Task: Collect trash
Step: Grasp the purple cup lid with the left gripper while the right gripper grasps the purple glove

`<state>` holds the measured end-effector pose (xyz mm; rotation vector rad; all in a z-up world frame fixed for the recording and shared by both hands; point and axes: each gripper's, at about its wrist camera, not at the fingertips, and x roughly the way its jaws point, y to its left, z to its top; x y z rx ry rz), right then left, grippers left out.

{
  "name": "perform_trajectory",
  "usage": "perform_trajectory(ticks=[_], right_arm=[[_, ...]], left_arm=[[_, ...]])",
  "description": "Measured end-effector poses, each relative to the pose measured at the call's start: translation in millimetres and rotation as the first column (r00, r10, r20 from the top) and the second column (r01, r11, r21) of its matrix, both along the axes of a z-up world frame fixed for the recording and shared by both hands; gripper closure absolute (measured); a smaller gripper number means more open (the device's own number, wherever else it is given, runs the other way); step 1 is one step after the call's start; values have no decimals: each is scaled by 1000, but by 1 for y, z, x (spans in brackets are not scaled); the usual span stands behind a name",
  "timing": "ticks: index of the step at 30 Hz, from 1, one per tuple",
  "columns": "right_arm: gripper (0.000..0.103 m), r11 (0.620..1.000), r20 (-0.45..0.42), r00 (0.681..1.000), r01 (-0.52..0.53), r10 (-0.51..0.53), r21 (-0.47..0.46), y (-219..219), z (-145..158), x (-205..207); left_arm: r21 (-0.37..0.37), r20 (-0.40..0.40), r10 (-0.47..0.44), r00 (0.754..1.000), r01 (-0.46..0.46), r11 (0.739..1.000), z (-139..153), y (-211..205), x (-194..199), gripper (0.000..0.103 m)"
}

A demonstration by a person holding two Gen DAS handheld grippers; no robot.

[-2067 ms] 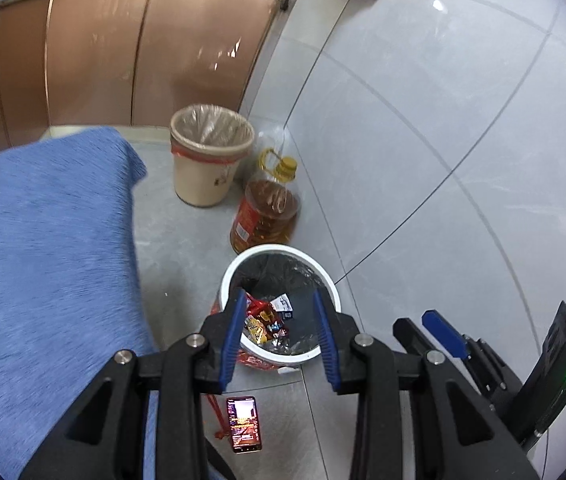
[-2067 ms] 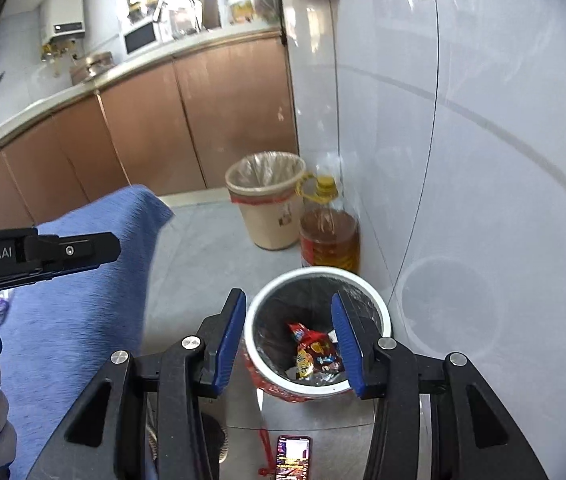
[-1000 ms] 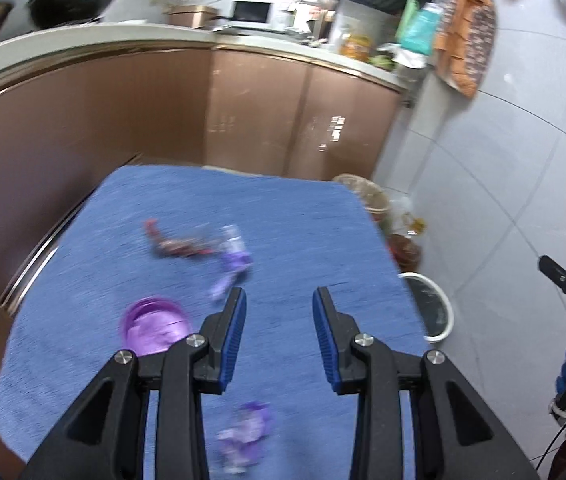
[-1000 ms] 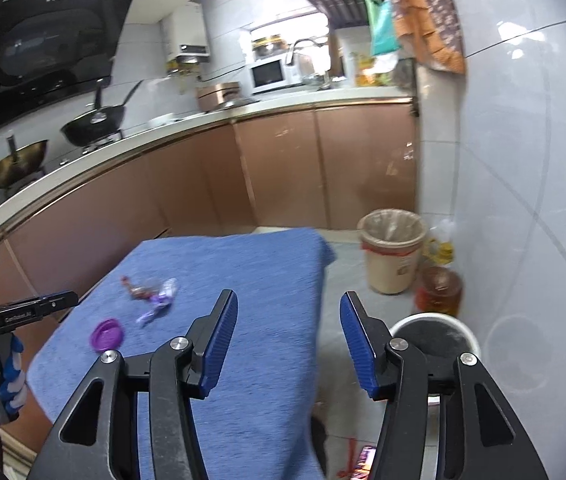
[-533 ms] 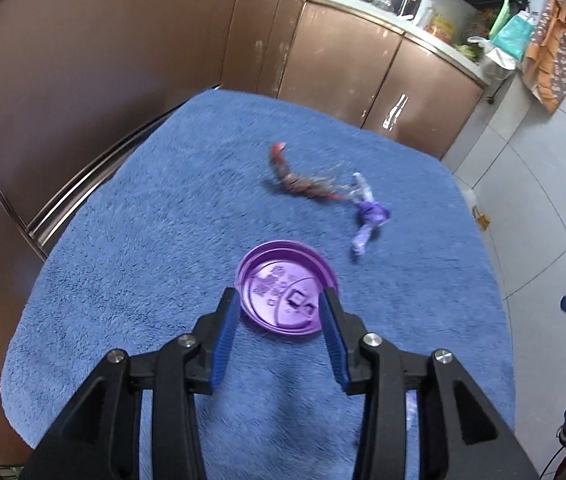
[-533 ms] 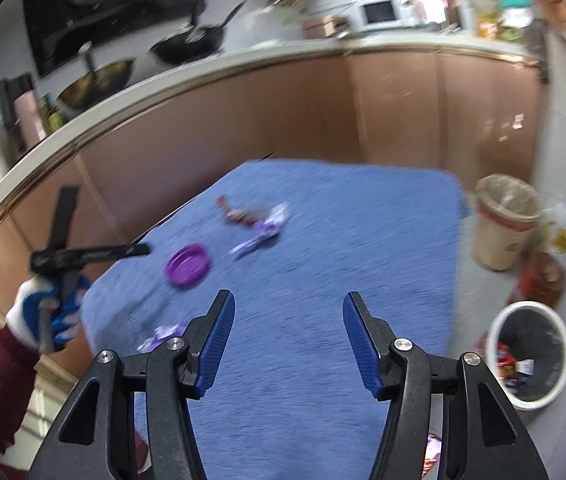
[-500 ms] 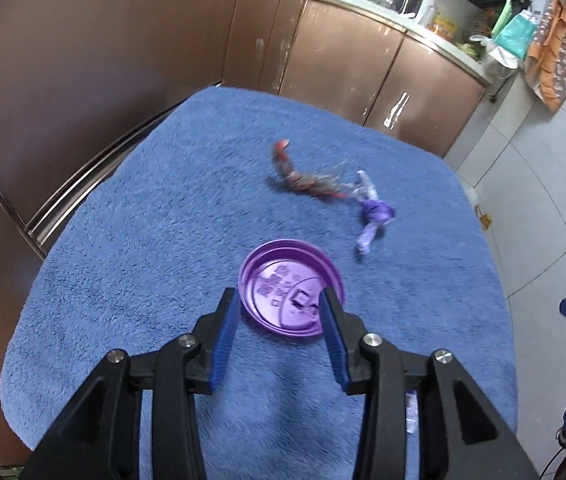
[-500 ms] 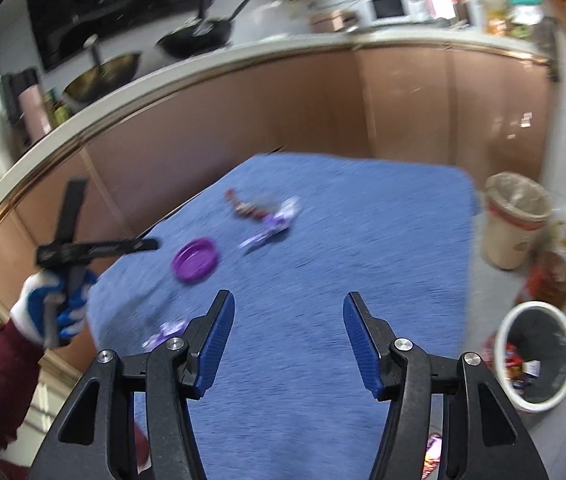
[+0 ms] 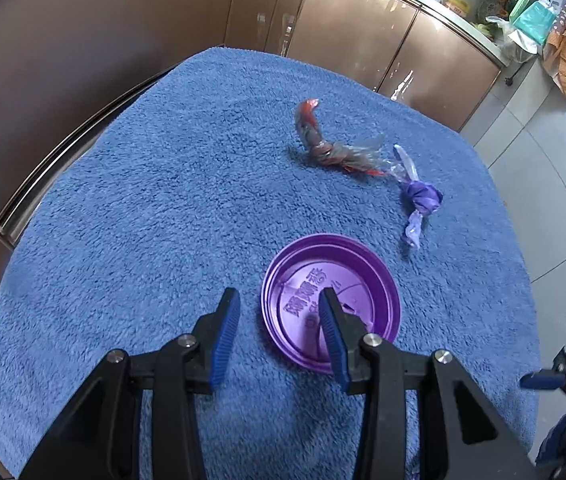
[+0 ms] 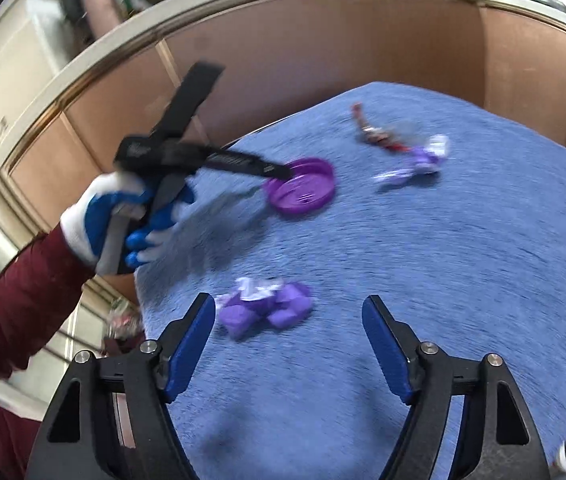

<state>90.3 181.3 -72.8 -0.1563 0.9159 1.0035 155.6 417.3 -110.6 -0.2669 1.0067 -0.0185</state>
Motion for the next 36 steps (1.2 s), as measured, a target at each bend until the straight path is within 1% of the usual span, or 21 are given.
perform_trajectory(ticks=[4, 10, 13, 15, 19, 21, 25, 27, 31, 36], right_arm=[[27, 1000, -45, 999, -24, 24, 3, 18, -13, 6], [27, 1000, -113, 994, -10, 9, -4, 27, -29, 18], [27, 1000, -132, 991, -7, 6, -7, 29, -34, 20], [29, 1000, -134, 991, -10, 8, -15, 31, -36, 20], [38, 1000, -140, 990, -17, 14, -23, 34, -37, 17], [39, 999, -143, 990, -21, 17, -27, 36, -38, 17], [43, 999, -144, 989, -29, 25, -29, 40, -39, 17], [46, 999, -146, 989, -30, 26, -25, 39, -39, 17], [59, 999, -145, 989, -30, 27, -17, 40, -40, 19], [65, 999, -138, 990, -36, 34, -8, 43, -40, 20]], left_arm=[[9, -8, -14, 1000, 14, 1000, -5, -1, 6, 64], [11, -7, -34, 999, 34, 999, -11, -3, 10, 64], [23, -9, -43, 999, 44, 999, -11, -4, 10, 65], [39, -9, -52, 999, 53, 998, -11, -6, 11, 65], [82, -7, -69, 998, 69, 994, -12, -13, 12, 65], [97, -6, -75, 997, 76, 992, -12, -15, 12, 67], [105, -8, -95, 995, 95, 990, -11, -17, 13, 81], [116, -13, -104, 994, 105, 988, -10, -18, 13, 84], [132, -11, -102, 995, 103, 986, -8, -18, 12, 95], [118, 3, -78, 997, 77, 990, -4, -14, 7, 98]])
